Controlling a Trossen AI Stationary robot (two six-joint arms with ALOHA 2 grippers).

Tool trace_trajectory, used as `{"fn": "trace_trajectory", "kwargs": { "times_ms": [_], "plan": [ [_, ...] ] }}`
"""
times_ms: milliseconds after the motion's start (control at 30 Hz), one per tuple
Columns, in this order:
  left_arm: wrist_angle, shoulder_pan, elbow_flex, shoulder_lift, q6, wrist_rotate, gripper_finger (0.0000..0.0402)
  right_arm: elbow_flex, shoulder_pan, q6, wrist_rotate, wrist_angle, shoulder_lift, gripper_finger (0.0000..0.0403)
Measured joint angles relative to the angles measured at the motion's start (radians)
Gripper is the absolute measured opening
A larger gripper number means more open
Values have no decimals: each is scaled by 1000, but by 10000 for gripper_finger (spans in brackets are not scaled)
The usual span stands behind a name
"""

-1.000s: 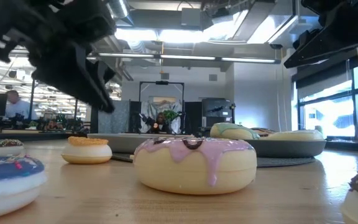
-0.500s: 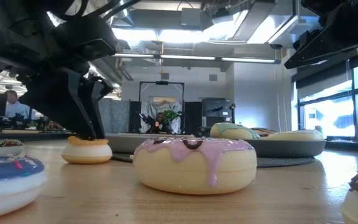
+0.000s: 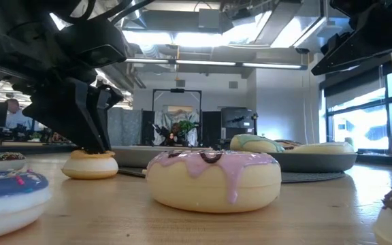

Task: Pick & Place donuts
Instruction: Put the small orange donut on the gray plate

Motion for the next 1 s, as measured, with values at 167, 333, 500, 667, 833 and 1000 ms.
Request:
{"fn": "trace_trajectory", "kwargs": {
  "times_ms": [167, 333, 500, 667, 833, 1000],
  "plan": [
    [0, 0, 0, 0, 0, 7, 7, 0, 0, 0, 0, -1, 0, 186],
    [3, 3, 1, -27, -1, 26, 4, 0, 0, -2, 0, -2, 0, 186],
    [-8, 41, 36, -130, -50, 21, 4, 0, 0, -5, 0, -6, 0, 186],
    [-83, 121, 77, -226, -79, -113, 3, 0, 0, -8, 1, -11, 0, 186],
    [-108, 229, 77, -223, -122, -158, 3, 0, 0, -9, 1, -18, 0, 186],
    [-106, 326, 77, -167, -179, -124, 3, 0, 0, -11, 3, -39, 0, 186]
  ]
}}
